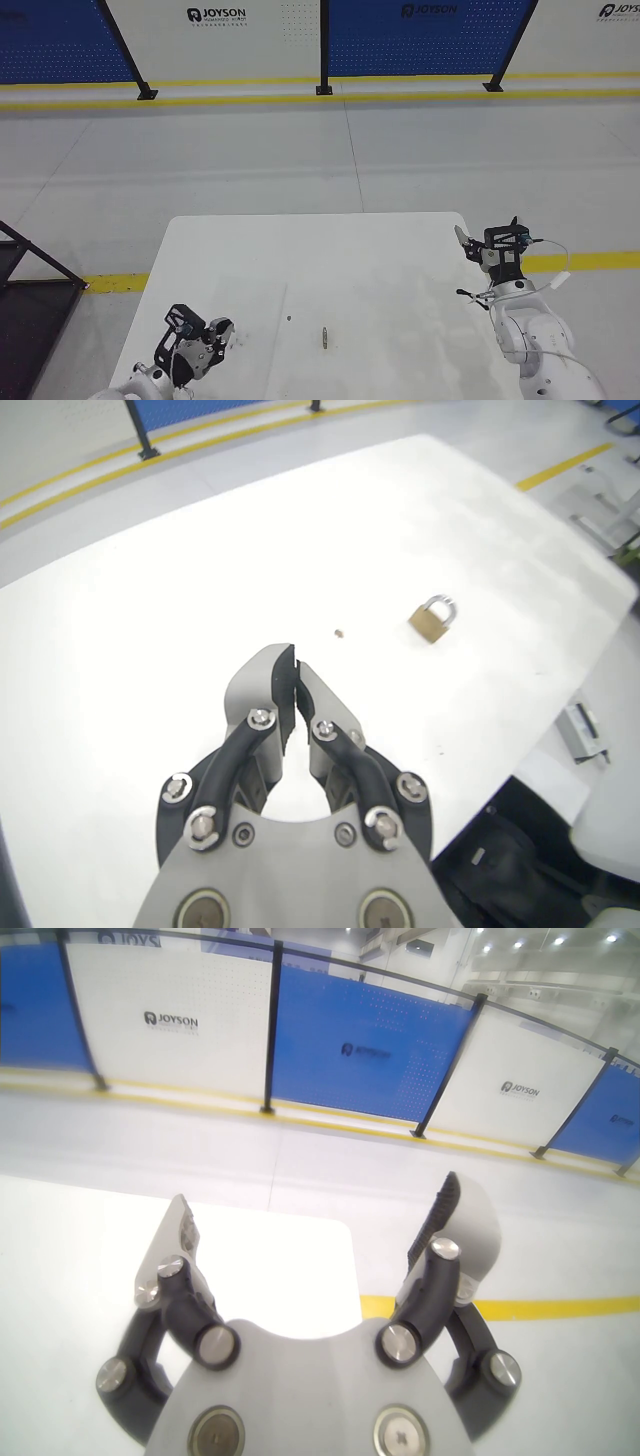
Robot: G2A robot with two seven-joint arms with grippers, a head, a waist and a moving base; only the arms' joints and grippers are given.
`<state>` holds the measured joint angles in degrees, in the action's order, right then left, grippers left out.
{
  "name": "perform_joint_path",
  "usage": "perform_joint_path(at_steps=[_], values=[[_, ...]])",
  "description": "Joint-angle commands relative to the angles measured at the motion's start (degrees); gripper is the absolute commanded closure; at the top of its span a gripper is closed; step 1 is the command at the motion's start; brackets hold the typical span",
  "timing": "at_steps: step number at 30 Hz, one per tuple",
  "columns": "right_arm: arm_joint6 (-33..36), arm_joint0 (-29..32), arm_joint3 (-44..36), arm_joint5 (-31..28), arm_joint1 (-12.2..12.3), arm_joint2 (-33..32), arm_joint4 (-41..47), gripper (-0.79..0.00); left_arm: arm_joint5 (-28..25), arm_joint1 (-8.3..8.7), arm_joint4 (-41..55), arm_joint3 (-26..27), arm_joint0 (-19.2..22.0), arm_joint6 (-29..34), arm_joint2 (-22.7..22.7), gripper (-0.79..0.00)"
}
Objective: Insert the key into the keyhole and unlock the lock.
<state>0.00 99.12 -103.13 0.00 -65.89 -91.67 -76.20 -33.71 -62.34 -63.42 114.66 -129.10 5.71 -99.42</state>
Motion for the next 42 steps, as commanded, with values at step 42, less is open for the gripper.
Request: perform_joint_path(at_steps=[42], values=[[8.64, -2.6, 12.16, -20.88, -3.62, 39.62, -8.39, -0.705, -24.29, 0.67, 10.24, -8.17, 3.49, -14.28, -0.12, 0.0]])
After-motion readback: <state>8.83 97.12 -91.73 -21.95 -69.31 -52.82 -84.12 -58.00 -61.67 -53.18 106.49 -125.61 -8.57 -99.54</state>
